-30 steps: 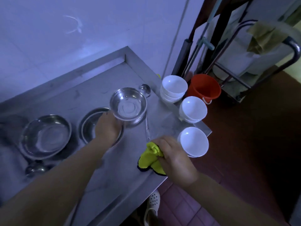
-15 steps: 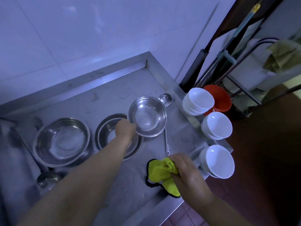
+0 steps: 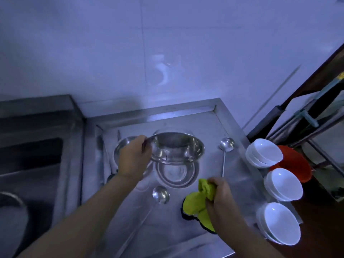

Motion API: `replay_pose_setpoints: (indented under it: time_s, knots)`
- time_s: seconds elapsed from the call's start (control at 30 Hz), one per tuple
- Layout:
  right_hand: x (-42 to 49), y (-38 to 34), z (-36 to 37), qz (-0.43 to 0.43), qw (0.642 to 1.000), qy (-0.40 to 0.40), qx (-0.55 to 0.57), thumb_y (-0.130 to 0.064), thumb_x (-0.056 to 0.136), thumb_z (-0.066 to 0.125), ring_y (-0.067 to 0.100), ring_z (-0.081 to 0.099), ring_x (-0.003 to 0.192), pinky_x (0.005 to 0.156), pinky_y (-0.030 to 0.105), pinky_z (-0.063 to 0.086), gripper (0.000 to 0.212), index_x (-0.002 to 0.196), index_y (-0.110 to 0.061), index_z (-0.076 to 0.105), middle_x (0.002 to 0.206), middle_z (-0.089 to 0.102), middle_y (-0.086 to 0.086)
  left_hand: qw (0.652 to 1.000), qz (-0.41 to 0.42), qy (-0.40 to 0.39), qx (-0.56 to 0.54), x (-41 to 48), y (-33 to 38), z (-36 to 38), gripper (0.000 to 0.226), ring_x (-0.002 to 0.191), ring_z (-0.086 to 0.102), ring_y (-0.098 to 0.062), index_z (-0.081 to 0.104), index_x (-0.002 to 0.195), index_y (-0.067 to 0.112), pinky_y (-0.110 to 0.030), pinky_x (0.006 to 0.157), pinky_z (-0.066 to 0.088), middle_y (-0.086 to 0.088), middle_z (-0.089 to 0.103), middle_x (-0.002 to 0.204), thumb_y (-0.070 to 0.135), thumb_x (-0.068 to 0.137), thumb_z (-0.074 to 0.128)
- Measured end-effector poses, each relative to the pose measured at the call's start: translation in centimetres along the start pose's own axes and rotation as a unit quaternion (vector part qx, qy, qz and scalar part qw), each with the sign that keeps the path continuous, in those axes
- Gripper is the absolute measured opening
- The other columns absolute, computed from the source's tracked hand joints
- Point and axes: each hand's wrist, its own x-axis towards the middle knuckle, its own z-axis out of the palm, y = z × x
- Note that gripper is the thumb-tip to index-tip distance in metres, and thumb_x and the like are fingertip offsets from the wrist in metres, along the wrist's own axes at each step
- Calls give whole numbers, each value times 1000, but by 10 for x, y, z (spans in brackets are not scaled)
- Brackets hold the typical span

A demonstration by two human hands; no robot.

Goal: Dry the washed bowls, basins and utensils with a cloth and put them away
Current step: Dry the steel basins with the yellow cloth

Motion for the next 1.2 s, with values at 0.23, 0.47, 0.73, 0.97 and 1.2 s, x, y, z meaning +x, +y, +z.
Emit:
replay_pose_setpoints:
  time_s: [0.23,0.47,0.73,0.97,1.2]
  knots:
    - [-2,-44,26,-156,984,-49,69,-14,76,34,3,42,84,72,11,35,19,90,-27,31,97,36,-10,987,76,128,57,-51,-3,-87,29,68,63,-28,69,88,14,-35,61,51,-6,68,74,31,85,45]
    - [-5,-113,34,-247,955,-44,157,-17,70,44,-7,43,94,75,5,34,21,88,-29,43,104,38,-18,969,74,220,89,-100,8,-146,21,60,58,-12,68,78,19,-17,55,39,8,60,64,25,88,50]
    - [-5,-181,60,-296,940,64,158,-24,88,47,11,47,112,102,17,33,35,116,-8,60,119,55,4,963,-78,244,-88,-130,30,-161,33,52,41,-13,44,58,12,-25,51,33,-2,47,54,15,88,55]
    - [-2,-174,79,-474,862,114,-140,-19,87,53,28,53,122,96,40,47,51,133,0,40,130,57,17,971,-72,223,-56,-127,36,-181,31,54,38,-16,42,58,10,-31,51,29,-3,44,54,15,86,53]
    - [47,-155,38,-550,775,147,-275,-10,82,42,27,64,108,92,41,45,43,122,-3,55,117,66,13,970,26,237,-40,-113,28,-222,21,60,47,-29,46,64,-1,-39,57,39,-16,52,61,8,82,53]
